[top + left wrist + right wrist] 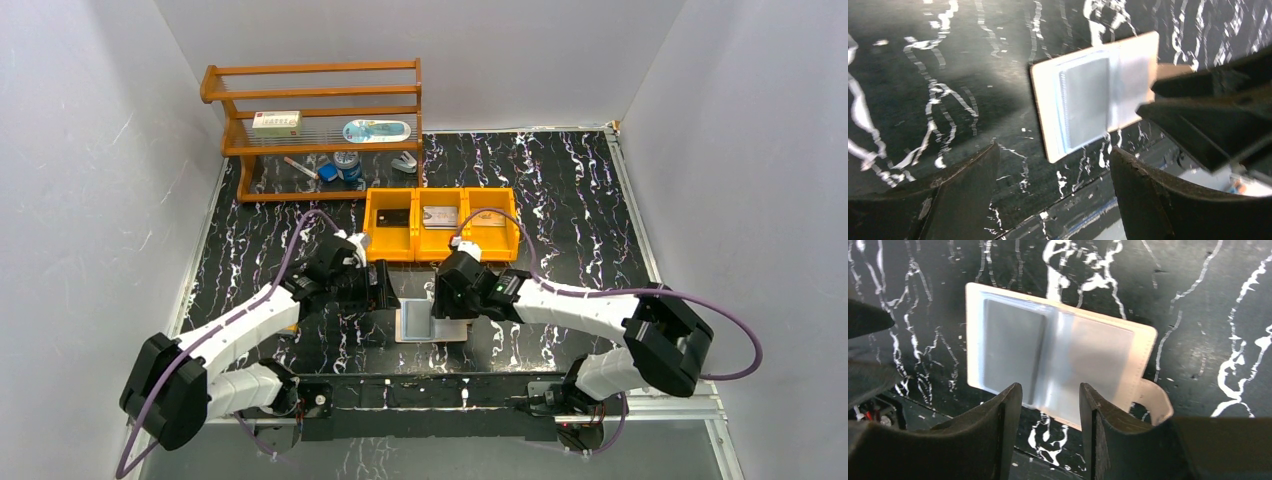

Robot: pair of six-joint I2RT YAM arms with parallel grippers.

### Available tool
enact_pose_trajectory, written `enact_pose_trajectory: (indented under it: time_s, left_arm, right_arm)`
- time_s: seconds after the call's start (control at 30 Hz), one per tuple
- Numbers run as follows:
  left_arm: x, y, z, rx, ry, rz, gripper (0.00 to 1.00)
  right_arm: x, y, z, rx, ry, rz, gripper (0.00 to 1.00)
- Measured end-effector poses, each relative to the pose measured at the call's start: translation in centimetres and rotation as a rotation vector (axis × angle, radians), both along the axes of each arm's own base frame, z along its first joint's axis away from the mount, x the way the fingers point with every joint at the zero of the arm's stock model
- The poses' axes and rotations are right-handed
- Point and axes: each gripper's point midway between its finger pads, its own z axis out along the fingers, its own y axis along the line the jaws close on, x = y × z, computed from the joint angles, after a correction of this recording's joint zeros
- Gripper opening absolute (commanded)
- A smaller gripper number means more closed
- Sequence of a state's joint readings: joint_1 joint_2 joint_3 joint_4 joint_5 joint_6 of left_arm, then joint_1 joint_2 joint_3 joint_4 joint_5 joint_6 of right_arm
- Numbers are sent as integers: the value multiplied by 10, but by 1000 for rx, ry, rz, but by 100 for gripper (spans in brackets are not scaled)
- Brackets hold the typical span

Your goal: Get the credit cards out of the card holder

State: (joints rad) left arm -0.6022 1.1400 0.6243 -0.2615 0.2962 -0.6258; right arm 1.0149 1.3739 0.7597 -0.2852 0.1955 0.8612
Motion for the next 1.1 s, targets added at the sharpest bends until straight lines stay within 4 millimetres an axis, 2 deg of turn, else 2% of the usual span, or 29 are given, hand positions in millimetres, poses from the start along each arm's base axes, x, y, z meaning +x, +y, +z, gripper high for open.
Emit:
enact_pose_trajectory:
  time_s: [0.13,0.27,0.37,0.57,0.87,1.0,1.1]
  left_arm:
    - [7,20,1,52,-35,142,82]
    - [16,40,23,57,-136,274,84]
    - [20,55,36,63,-198,351,85]
    - [19,79,42,106,-235,460,86]
    - [17,94,44,132,-251,525,87]
    - [17,96,43,142,-249,531,88]
    - [17,96,43,142,-249,532,88]
  right_arm:
    - [-3,20,9,22,-18,39,57]
    - [-5,40,6,7,-31,63,60]
    - [-4,48,0,-38,-43,62,63]
    - [-2,57,-7,-126,-80,49,71]
    - [1,60,-16,-234,-101,46,72]
    - [1,61,-26,-279,-96,52,69]
    - [1,63,-25,-286,-101,52,65]
